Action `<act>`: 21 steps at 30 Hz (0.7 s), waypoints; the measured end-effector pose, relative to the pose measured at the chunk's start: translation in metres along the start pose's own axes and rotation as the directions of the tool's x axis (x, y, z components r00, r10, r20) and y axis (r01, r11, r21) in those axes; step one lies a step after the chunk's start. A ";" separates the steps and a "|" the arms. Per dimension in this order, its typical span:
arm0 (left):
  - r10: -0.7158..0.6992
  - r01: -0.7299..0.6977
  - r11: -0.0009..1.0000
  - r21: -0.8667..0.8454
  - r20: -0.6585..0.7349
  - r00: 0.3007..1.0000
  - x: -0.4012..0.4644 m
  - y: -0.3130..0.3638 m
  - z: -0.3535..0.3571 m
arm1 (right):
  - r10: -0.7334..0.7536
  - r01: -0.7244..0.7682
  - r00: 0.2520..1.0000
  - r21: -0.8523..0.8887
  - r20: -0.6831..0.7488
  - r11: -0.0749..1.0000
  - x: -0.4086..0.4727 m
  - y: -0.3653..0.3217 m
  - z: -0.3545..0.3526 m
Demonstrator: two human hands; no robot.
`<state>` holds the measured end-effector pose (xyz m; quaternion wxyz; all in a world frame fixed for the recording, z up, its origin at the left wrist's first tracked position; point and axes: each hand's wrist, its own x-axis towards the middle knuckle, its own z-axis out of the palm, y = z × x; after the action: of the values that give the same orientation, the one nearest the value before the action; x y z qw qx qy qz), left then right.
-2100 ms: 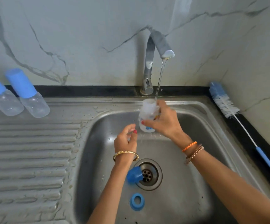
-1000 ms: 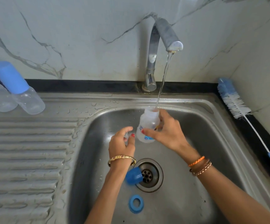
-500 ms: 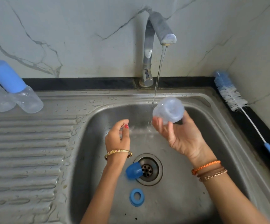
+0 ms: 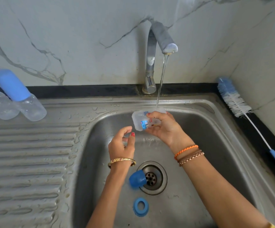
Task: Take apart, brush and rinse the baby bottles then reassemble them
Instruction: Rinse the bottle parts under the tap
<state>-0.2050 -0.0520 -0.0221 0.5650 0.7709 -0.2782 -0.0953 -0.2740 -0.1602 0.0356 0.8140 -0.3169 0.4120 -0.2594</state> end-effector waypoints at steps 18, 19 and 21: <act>-0.447 0.547 0.606 -0.578 0.322 0.835 -0.001 0.021 -0.006 | -0.207 0.204 0.978 -0.255 0.017 0.945 -0.010 -0.002 -0.009; -0.473 0.603 0.504 -0.618 0.387 0.792 0.002 0.022 -0.007 | -0.222 0.216 0.975 -0.255 0.006 0.943 -0.010 -0.002 -0.009; -0.481 0.656 0.385 -0.650 0.465 0.743 0.002 0.021 -0.009 | -0.245 0.231 0.969 -0.250 -0.027 0.940 -0.011 -0.003 -0.010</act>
<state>-0.2058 -0.0500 0.0006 0.7414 0.4771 0.0203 -0.4715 -0.2884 -0.1582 0.0390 0.7192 -0.4547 0.4227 -0.3119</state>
